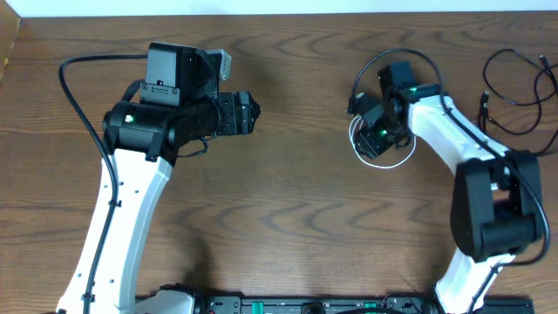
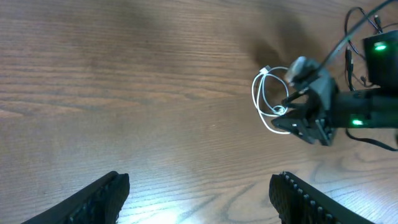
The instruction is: Untangle cables
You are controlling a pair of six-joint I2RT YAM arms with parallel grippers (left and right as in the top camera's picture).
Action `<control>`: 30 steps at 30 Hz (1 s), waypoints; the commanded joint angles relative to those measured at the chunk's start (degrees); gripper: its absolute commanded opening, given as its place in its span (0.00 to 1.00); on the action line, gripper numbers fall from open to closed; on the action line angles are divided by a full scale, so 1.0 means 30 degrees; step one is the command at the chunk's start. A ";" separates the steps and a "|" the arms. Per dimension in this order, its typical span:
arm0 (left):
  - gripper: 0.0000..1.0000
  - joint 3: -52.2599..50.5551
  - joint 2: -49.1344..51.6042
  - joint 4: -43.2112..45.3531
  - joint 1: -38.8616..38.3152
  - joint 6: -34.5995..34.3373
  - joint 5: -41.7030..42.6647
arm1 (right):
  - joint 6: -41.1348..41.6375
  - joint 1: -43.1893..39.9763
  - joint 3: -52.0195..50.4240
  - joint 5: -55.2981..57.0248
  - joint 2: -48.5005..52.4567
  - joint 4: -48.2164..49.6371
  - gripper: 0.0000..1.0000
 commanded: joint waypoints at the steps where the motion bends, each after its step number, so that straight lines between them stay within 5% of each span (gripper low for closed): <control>1: 0.78 0.0248 0.0146 0.0000 0.0095 -0.0182 -0.0095 | -0.0576 0.0168 -0.0036 -0.0160 0.0831 0.0211 0.47; 7: 0.78 0.0248 0.0146 -0.0087 0.0095 -0.0248 0.0044 | 0.0270 0.0095 -0.0036 0.0051 0.1938 0.0692 0.36; 11: 0.78 0.0248 0.0146 -0.0080 0.0095 -0.0248 0.0036 | 0.3249 0.0095 -0.0007 0.1443 0.1894 0.0699 0.01; 17: 0.78 0.0248 0.0146 -0.0087 0.0095 -0.0284 0.0044 | 0.7752 -0.1581 0.1792 -0.0481 -0.1566 0.0044 0.01; 24: 0.78 0.0248 0.0146 -0.0066 0.0095 -0.0386 0.0036 | 1.2728 -0.7577 0.3308 -0.0641 -0.7781 0.2565 0.01; 30: 0.78 0.0248 0.0146 -0.0051 0.0095 -0.0386 0.0036 | 1.2976 -1.1897 0.3300 0.1836 -0.8990 0.6280 0.01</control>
